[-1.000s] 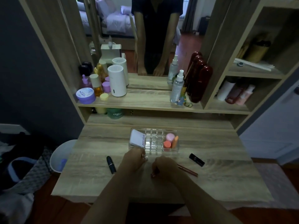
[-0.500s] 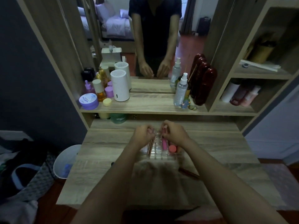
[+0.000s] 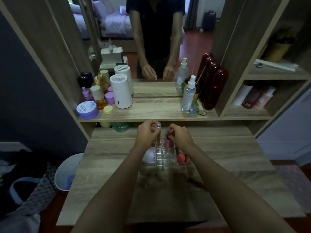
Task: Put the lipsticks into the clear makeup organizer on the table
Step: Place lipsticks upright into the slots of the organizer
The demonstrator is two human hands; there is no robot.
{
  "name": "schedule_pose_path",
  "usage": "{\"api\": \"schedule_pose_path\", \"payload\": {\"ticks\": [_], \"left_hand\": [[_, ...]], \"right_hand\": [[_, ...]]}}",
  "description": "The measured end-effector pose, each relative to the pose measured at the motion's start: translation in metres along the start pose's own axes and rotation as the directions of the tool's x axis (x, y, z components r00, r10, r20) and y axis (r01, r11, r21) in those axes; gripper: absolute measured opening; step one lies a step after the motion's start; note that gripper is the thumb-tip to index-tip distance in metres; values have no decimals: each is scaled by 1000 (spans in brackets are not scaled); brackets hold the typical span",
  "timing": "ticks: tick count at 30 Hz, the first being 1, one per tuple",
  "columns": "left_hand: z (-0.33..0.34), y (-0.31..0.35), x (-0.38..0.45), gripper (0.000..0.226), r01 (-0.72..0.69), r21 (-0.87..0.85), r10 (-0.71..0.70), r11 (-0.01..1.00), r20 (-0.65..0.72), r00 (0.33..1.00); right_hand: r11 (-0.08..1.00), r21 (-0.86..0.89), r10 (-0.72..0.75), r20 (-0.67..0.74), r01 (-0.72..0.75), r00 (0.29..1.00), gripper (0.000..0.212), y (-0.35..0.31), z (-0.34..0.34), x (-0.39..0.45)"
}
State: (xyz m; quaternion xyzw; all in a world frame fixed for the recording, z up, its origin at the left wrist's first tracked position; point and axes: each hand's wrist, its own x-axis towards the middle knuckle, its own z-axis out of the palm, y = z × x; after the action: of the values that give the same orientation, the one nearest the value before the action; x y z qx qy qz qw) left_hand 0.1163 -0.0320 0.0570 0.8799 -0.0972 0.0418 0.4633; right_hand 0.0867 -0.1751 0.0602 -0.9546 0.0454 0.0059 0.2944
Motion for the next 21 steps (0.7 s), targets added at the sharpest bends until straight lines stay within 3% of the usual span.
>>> {"api": "schedule_pose_path", "payload": {"ticks": [9,21], "left_hand": [[13,-19,-3,16,33,67,-39,997,82,996],[20,-28,-16,19,33,92,-44,995,120,992]], "right_hand": [[997,-80,24,126,-14,992,19,0,17,-3],[998,-56,-4,121,11,993,22,2,18,-5]]}}
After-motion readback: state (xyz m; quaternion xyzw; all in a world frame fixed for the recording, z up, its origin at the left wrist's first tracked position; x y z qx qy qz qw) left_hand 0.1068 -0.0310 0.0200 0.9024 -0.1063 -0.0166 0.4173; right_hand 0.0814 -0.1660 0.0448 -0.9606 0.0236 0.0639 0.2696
